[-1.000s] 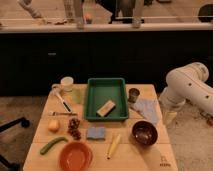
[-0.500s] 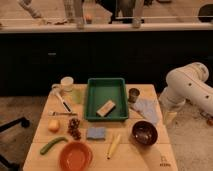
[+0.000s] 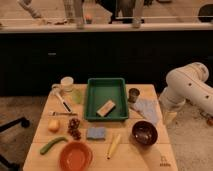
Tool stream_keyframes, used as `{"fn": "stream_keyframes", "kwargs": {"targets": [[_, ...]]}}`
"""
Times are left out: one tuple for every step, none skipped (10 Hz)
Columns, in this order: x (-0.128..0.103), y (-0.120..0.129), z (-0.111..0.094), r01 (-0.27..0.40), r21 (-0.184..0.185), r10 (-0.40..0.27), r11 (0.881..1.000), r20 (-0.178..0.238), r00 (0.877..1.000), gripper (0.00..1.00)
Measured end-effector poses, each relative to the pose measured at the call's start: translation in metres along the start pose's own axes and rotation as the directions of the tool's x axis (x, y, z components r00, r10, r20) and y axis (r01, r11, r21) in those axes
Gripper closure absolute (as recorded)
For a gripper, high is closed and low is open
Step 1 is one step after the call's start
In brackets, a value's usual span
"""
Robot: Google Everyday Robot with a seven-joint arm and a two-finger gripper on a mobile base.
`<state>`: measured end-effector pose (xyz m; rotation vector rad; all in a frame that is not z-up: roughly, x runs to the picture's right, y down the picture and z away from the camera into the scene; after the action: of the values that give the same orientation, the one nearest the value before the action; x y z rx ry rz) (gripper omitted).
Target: Place apple in purple bowl
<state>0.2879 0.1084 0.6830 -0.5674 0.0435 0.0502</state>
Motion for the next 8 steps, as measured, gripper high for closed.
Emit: {"fn": "stream_keyframes", "kwargs": {"targets": [[-0.003,0.003,-0.001,0.021,0.009,-0.021,1.000,-0.011,1.000,0.20],[-0.009,0.008,-0.001,0.044,0.014,-0.044,0.999,-0.016,0.999,0.20],[-0.020,0.014,-0.002,0.085,0.022,-0.084,0.996,-0.031,0.996,0.20],[-0.033,0.019,-0.001,0.121,0.028,-0.120,0.992,-0.042,0.992,0.20],[-0.038,0.023,-0.001,0.141,0.031,-0.140,0.990,-0.052,0.989,0.20],[-0.045,0.027,0.000,0.163,0.032,-0.161,0.986,-0.058,0.985,0.20],[-0.051,0.032,0.002,0.181,0.029,-0.178,0.983,-0.064,0.982,0.20],[-0.057,0.035,0.003,0.192,0.027,-0.190,0.981,-0.067,0.980,0.20]]}}
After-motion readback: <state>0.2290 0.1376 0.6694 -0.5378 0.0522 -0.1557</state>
